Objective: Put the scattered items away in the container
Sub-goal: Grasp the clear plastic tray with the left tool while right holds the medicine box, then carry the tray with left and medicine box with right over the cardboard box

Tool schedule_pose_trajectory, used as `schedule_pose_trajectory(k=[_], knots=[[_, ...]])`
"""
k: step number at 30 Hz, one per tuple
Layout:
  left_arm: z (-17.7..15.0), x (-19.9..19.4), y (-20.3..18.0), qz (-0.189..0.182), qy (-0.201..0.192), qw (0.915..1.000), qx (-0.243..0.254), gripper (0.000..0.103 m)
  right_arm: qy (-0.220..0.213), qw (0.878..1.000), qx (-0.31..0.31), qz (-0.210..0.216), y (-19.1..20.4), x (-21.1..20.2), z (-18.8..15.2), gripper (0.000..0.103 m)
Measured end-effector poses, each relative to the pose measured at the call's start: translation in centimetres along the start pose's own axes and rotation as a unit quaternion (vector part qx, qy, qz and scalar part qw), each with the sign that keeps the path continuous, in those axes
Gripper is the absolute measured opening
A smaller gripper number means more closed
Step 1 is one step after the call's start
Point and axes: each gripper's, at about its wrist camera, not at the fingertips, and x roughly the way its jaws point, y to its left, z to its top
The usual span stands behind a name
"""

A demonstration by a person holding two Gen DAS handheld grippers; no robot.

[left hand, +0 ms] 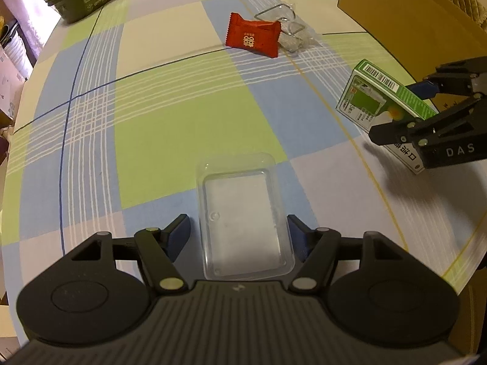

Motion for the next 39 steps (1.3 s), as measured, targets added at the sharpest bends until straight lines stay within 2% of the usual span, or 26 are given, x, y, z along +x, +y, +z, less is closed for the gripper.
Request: schedule_pose_trajectory(k=[2,5,8,9,10,12,13,14,20,28,39], knots=[[0.0,0.0,-0.2,0.003,-0.003,0.9999,0.010,0.063,0.000,1.000,-0.005,-0.004,0.1,0.0,-0.1,0.070],[0.0,0.0,-0.2,0.001,-0.007,0.9999,0.015,0.054,0.002,1.000,-0.007,-0.004,0.1,0.0,-0.2,0.070],[0.1,0.0,-0.4,0.001,-0.005,0.9998,0.019,0.053,0.005,1.000,-0.011,-0.004,0.2,0.0,-0.3,0.067],[0.1,0.0,-0.4,0.002,-0.005,0.9998,0.020,0.053,0.007,1.000,-0.013,-0.004,0.3,0.0,-0.2,0.053],[0.1,0.0,-0.5,0.003,-0.006,0.9997,0.022,0.052,0.010,1.000,-0.014,-0.001,0.3,0.1,-0.1,0.046],[0.0,0.0,-0.6,0.004,-0.007,0.9996,0.027,0.052,0.013,1.000,-0.017,-0.001,0.4,0.2,-0.1,0.045],[0.0,0.0,-0.7,0.005,-0.007,0.9996,0.028,0.052,0.013,1.000,-0.019,-0.003,0.5,0.3,0.0,0.036],[0.0,-0.1,-0.7,0.005,-0.008,0.9995,0.029,0.052,0.014,1.000,-0.022,-0.006,0.6,0.3,-0.1,0.033],[-0.2,-0.4,-0.9,0.000,-0.007,0.9997,0.022,0.051,0.008,1.000,-0.023,-0.007,0.9,-0.2,-0.8,0.033],[-1.0,-1.7,-1.6,-0.017,-0.013,0.9998,0.003,0.051,-0.021,0.999,0.027,0.004,0.5,-2.8,-1.9,0.033],[-1.2,-4.4,-3.3,-0.025,-0.031,0.9992,0.007,0.051,-0.048,0.998,0.042,-0.002,0.7,-6.4,-2.7,0.033]])
